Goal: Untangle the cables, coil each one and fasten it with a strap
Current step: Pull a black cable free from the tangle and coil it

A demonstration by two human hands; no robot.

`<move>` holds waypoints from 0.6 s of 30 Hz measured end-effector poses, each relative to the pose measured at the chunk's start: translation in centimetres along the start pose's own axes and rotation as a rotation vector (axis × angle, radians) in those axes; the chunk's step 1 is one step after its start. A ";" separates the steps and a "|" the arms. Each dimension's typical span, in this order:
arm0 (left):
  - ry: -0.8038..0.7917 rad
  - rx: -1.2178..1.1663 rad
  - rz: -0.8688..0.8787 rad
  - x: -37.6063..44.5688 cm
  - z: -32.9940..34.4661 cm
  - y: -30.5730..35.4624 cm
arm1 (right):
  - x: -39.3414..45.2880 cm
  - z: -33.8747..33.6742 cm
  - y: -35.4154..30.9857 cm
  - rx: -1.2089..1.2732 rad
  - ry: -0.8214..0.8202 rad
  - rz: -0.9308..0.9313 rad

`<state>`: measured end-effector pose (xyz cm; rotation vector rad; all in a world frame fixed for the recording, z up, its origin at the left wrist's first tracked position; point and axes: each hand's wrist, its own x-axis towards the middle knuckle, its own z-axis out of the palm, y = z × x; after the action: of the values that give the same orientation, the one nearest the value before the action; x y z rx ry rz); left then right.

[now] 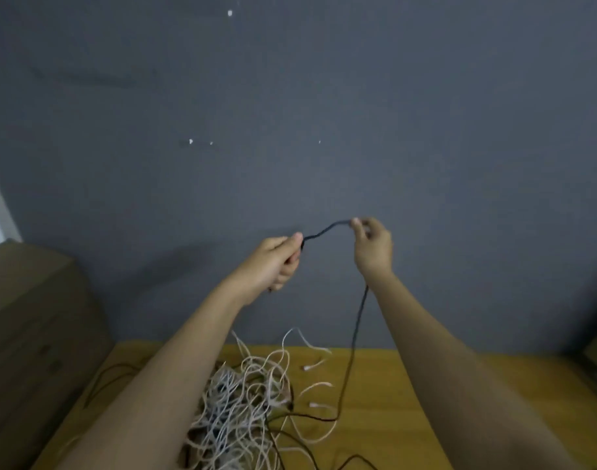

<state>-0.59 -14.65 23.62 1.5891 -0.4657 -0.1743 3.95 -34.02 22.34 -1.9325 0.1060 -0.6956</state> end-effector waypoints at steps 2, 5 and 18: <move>-0.019 -0.168 -0.051 -1.4 -0.6 -2.3 | -3.3 1.5 3.8 -0.336 -0.183 -0.126; 0.031 -0.389 -0.104 -2.5 -1.2 -5.5 | -8.1 4.3 7.7 -0.678 -0.468 -0.279; 0.313 -0.198 -0.252 -2.4 -0.7 -19.8 | -22.5 7.8 13.7 -0.850 -0.741 -0.521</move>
<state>1.18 -12.88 3.84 1.4432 -0.0029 -0.1544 -7.57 -25.74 -1.19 -2.9685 -0.6857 -0.1973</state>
